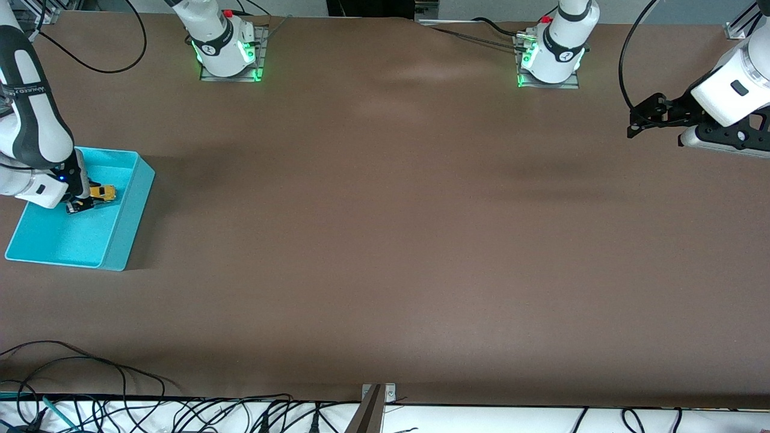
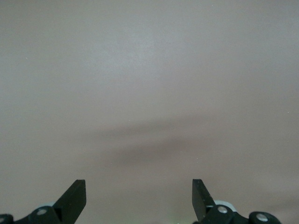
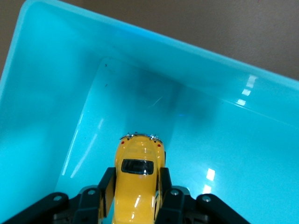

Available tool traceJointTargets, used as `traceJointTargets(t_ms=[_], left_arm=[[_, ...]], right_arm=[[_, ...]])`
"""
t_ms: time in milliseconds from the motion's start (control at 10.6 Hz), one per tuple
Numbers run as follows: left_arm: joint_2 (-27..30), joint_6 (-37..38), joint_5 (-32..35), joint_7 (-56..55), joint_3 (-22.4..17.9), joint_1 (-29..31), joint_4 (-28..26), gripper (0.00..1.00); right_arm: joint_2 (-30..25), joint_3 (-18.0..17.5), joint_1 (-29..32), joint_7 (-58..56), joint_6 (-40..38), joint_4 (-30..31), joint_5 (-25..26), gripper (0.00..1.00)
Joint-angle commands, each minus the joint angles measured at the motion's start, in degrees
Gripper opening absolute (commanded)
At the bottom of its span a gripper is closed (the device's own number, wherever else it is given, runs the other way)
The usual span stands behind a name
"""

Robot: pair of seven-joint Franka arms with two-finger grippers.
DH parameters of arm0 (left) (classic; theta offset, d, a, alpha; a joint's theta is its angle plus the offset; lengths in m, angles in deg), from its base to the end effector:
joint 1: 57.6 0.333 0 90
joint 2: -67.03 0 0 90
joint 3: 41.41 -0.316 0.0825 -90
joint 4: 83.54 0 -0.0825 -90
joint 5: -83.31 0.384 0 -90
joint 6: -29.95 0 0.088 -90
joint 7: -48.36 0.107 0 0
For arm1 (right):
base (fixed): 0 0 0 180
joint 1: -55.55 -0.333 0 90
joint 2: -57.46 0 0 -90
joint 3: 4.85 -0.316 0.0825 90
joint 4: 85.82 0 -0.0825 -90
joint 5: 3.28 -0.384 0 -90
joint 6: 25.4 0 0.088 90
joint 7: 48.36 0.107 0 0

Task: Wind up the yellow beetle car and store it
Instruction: 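Lower the car into the cyan box and open the right gripper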

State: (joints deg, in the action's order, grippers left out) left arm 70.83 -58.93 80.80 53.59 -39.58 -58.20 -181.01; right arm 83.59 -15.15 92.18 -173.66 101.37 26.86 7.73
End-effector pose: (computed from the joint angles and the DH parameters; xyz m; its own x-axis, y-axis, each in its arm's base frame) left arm 0.5279 -0.0277 0.5976 0.9878 -0.1337 -0.0794 -0.1301 -0.9903 0.0490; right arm 0.5277 -0.2708 0.2267 -0.2658 0.9611 0.0756 0.9420 0.2756 -0.1915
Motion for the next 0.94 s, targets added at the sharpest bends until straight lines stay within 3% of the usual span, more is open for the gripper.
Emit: traceJointTargets(t_ms=[0, 471, 565, 848], left_arm=[[0.4, 1.1, -1.2, -0.1, 0.1, 0.3, 0.7, 1.0], [0.2, 1.2, -1.2, 0.4, 0.0, 0.9, 0.7, 1.0], [0.3, 1.2, -1.2, 0.1, 0.2, 0.8, 0.7, 1.0], [0.2, 1.2, -1.3, 0.1, 0.3, 0.8, 0.7, 1.0]], right_arm=[[-0.5, -0.6, 1.8, -1.3, 0.1, 1.5, 0.8, 0.0], [-0.5, 0.0, 2.4, -2.4, 0.1, 2.3, 0.4, 0.02], [-0.6, 0.0, 2.4, -3.2, 0.0, 1.9, 0.4, 0.19], [-1.6, 0.1, 2.4, -9.0, -2.8, 0.9, -3.3, 0.81]])
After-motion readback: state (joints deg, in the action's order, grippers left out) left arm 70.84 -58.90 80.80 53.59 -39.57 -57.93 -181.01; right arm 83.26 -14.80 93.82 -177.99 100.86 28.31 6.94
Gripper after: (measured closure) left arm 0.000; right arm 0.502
